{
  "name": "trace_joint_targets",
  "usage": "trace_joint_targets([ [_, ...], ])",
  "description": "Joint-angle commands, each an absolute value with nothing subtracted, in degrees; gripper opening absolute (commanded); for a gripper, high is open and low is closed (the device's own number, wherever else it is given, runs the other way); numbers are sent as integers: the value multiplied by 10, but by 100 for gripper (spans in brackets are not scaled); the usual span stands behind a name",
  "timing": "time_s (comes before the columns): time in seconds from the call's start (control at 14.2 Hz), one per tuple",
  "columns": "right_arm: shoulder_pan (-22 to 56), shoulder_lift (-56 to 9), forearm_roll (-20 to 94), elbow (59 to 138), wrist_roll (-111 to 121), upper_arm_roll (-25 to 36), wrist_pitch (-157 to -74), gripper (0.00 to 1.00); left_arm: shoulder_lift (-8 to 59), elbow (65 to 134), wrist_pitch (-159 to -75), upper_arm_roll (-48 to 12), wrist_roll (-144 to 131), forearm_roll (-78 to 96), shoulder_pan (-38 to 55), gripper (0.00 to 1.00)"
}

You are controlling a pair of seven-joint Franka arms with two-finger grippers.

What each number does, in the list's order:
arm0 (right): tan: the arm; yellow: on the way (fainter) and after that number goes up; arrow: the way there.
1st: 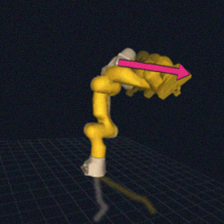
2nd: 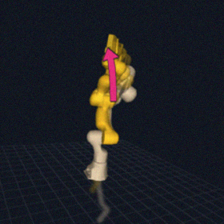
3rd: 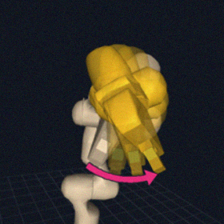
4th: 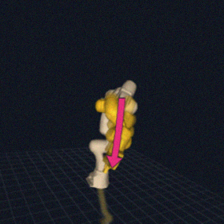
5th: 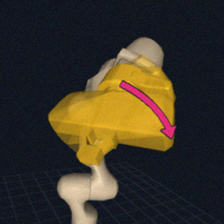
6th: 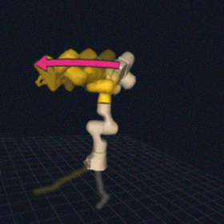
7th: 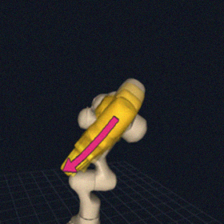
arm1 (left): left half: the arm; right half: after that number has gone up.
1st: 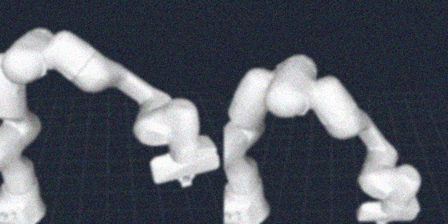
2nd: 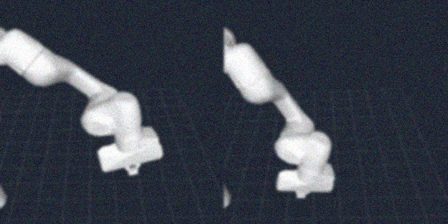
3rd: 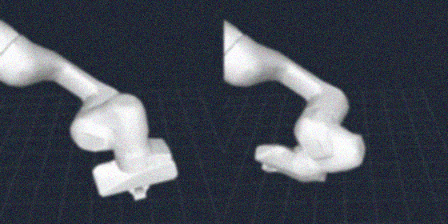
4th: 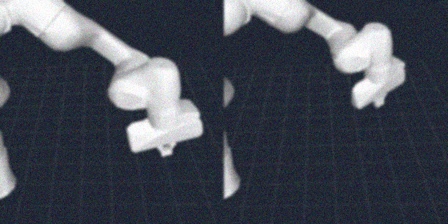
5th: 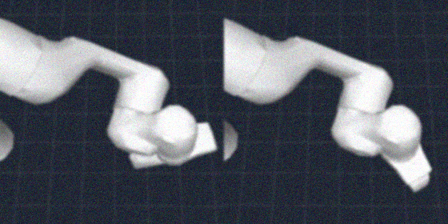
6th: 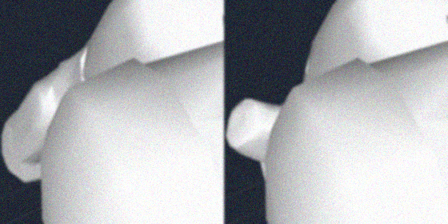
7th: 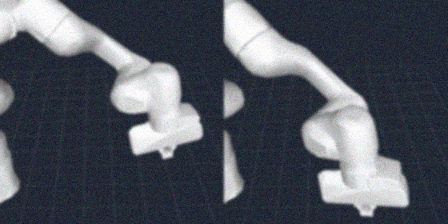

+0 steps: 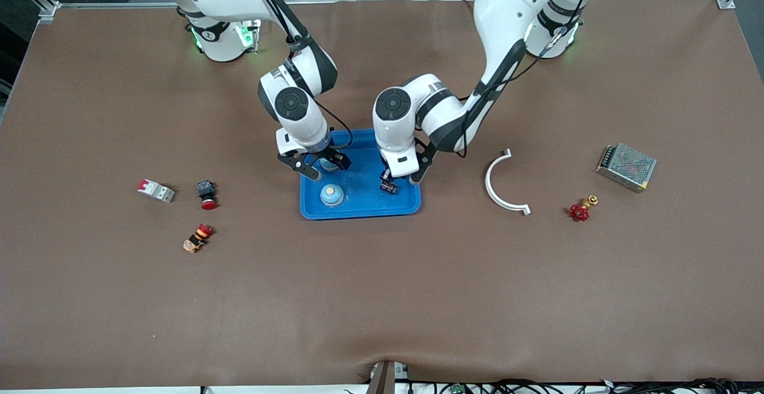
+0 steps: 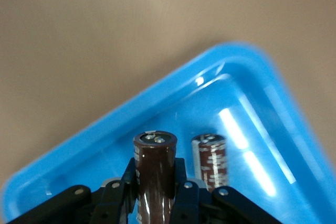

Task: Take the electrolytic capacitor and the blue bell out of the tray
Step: 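Carry the capacitor toward the white arc while the right gripper carries the bell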

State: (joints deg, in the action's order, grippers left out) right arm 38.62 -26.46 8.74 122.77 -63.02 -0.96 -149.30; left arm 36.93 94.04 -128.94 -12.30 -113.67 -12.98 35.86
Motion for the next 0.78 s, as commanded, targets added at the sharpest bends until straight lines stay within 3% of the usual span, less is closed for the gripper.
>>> trace_joint_targets([
  [0.0,399,-269,98,1230,-642,-4,-1504,100,288,959,-1223,-125,-1070,-138,321,0],
  [0.21,399,-269,98,1230,-659,-4,-1503,100,252,964,-1164,-128,-969,-131,263,0],
  [0.28,399,-269,98,1230,-663,-4,-1503,86,248,972,-1162,-128,-959,-123,244,0],
  [0.42,399,-269,98,1230,-664,-4,-1502,23,245,992,-1149,-128,-910,-118,198,0],
  [0.49,398,-269,98,1230,-669,-4,-1499,3,237,1017,-1147,-127,-874,-118,175,0],
  [0.7,399,-269,98,1224,-666,-4,-1494,0,235,1066,-1152,-127,-798,-118,109,0],
])
